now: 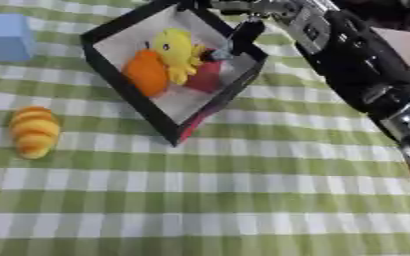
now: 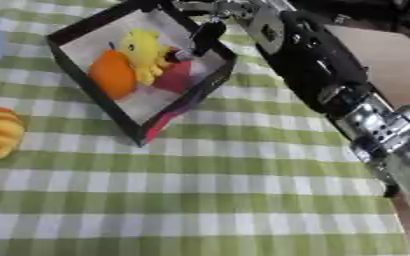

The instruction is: Pick up objects on the table and place them in the box.

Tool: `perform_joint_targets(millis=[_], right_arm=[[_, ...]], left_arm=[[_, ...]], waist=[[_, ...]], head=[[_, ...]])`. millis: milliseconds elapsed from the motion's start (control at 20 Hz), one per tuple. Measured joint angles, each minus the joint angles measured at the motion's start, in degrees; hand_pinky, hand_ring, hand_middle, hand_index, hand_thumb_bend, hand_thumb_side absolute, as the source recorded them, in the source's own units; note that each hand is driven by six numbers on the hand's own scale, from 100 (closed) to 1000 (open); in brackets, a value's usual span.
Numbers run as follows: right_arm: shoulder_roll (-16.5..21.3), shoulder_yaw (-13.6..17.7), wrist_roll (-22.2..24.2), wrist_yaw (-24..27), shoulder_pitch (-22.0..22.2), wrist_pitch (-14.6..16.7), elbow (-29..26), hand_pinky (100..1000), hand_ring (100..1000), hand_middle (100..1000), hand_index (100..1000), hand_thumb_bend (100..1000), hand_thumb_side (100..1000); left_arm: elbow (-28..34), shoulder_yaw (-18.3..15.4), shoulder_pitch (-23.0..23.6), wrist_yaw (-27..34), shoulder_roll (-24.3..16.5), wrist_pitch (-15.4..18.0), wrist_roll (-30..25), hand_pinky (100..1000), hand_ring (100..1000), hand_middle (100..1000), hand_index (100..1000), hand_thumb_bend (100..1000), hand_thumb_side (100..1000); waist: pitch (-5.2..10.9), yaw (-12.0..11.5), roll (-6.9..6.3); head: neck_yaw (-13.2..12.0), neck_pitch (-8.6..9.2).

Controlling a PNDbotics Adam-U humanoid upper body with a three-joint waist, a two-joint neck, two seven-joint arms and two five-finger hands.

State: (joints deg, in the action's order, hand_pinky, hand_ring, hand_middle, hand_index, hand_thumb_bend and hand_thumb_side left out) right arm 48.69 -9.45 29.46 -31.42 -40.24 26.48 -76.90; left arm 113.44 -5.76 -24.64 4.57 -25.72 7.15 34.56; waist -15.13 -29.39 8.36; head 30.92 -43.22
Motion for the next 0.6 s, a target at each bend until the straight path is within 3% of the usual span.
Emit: perform_joint_targets(millis=[150,250,400,500,600], right_arm=[[0.0,0.0,0.1,0.8,0.2,-0.2,0.0,909,905,913,1000,380,486],[0.0,0.0,0.3,1.5,0.2,-0.4,0.0,895,892,896,1000,313,439],[0.0,0.2,-0.4,3.7,0.1,-1.3,-0.3,843,843,832,981,105,216],[0.3,0.6,-2.4,6.5,0.8,-2.3,-2.2,826,817,783,944,100,106],[1.7,1.4,-6.4,11.3,2.9,-3.4,-6.5,813,804,772,913,100,100]], left_arm=[[0.0,0.0,0.0,0.0,0.0,0.0,0.0,783,762,846,782,430,451],[0.0,0.0,0.0,0.0,0.0,0.0,0.0,782,762,846,782,430,451],[0.0,0.0,0.4,0.0,0.0,0.0,0.0,781,761,845,782,432,448],[0.0,0.0,0.8,0.0,0.0,0.0,0.0,780,760,841,782,436,441],[0.0,-0.1,1.3,0.0,0.0,0.2,0.3,779,760,840,782,438,438]], waist=[[0.0,0.0,0.0],[0.0,0.0,0.0],[0.0,0.5,0.0],[0.04,1.1,0.0],[0.08,1.8,-0.01]], head=[[0.0,0.0],[0.0,0.0],[-0.3,-0.07],[-0.8,-0.36],[-1.8,-0.57]])
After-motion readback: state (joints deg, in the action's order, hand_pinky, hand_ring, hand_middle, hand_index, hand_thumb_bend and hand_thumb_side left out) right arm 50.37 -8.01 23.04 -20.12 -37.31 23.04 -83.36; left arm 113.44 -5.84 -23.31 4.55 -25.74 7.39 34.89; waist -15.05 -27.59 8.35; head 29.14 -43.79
